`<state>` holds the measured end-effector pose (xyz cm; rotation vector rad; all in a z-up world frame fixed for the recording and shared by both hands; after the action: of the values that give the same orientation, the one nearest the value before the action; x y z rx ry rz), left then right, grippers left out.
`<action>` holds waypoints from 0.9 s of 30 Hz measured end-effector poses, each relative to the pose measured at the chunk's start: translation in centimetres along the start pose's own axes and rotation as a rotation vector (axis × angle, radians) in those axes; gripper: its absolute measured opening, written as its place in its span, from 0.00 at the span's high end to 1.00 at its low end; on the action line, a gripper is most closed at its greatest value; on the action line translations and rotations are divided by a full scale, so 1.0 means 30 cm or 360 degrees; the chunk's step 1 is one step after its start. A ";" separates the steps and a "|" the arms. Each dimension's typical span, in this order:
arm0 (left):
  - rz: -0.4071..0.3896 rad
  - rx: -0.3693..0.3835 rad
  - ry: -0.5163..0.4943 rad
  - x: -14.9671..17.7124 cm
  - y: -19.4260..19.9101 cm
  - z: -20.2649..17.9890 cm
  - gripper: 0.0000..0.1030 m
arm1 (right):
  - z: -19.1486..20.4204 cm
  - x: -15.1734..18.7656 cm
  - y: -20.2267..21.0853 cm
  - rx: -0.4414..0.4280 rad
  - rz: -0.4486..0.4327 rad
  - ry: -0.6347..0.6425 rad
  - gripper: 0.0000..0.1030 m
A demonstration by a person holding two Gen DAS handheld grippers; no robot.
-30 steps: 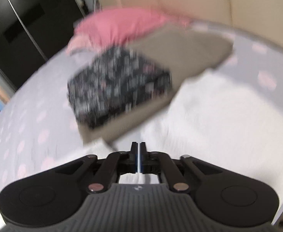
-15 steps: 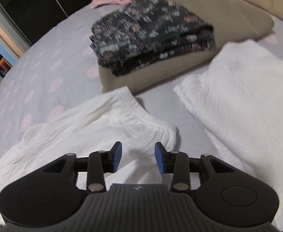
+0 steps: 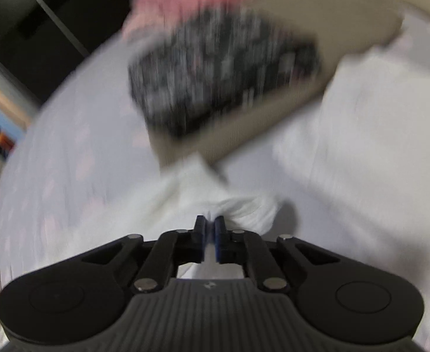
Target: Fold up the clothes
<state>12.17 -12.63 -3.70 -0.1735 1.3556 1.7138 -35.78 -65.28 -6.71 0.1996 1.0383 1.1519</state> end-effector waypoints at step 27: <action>-0.0072 0.0047 -0.0215 0.013 0.029 -0.141 0.59 | -0.176 0.008 -0.044 -0.0067 0.0113 -0.0417 0.49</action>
<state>9.62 -15.90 -4.96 -0.0698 1.2675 1.6369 -38.92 -67.56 -10.54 0.3468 0.7799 1.1755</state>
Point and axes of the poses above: each gripper's, at about its wrist camera, not at the fingertips, and y roughly against the way its jaws point, z to its left, x to its underside, the point moved 7 cm from there along -y, roughly the way its jaws point, and after that the axes turned 13 degrees about -x, right-handed, at the moved point
